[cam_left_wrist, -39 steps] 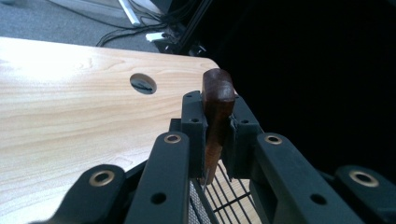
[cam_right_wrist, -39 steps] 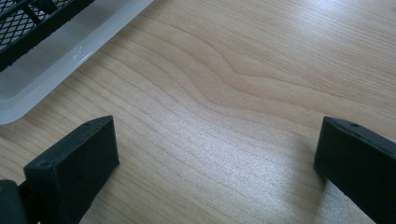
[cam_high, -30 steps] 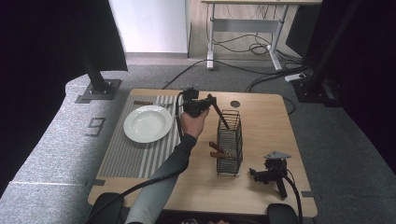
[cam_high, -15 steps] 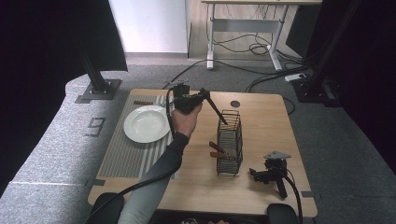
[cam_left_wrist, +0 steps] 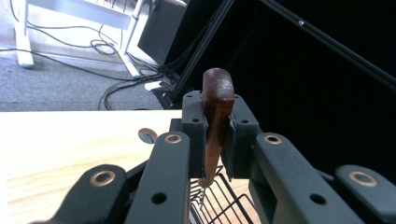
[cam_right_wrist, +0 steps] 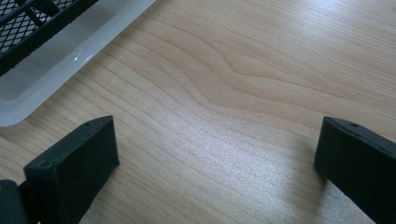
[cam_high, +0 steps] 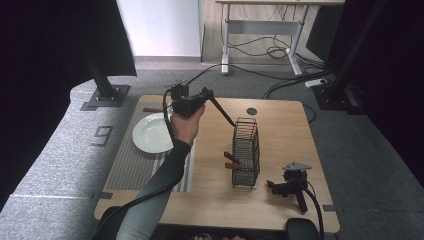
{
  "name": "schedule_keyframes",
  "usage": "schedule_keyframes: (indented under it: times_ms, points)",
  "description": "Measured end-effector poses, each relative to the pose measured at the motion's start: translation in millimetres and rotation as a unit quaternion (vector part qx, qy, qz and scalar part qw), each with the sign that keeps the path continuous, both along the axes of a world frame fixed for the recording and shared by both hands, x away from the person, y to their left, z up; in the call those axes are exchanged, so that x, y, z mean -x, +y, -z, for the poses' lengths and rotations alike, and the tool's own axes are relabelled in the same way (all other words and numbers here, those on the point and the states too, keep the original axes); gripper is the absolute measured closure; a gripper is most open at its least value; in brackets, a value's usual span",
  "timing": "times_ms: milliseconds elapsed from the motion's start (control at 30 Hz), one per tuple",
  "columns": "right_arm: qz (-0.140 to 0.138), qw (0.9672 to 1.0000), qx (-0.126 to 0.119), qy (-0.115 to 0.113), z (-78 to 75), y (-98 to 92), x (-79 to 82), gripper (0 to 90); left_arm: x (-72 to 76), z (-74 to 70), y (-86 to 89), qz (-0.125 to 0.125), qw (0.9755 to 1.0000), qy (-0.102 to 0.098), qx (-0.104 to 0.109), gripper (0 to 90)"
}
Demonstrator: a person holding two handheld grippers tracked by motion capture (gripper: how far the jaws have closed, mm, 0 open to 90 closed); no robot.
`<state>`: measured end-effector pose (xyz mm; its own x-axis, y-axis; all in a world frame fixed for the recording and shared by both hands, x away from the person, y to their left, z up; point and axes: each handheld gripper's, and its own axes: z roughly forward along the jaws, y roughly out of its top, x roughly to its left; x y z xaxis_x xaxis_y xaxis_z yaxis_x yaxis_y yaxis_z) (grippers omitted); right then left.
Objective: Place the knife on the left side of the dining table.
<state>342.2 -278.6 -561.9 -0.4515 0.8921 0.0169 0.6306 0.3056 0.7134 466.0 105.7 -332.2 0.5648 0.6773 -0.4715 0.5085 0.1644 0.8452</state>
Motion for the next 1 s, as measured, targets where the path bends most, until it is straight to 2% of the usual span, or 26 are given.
schedule_keyframes:
  times_ms: [233, 467, 733, 1000]
  points:
    - [-0.001, 1.0000, 0.000, 0.001, -0.2, -0.1, 0.0, 0.0, 7.7, -7.7, 16.7, -0.011, 0.9999, -0.009, 0.004, 80.5]
    - [0.000, 1.0000, 0.000, 0.000, 0.0, 0.0, 0.0, 0.0, 13.7, -7.8, 36.1, -0.030, 0.9995, -0.011, 0.005, 80.5]
    - [0.000, 1.0000, 0.000, 0.000, 0.0, 0.0, 0.0, 0.0, 21.5, 3.3, 61.1, -0.049, 0.9988, -0.003, 0.008, 80.5]
    - [0.000, 1.0000, 0.000, 0.000, 0.0, 0.0, 0.0, 0.0, 31.4, 20.9, 82.3, -0.064, 0.9978, 0.008, 0.012, 80.5]
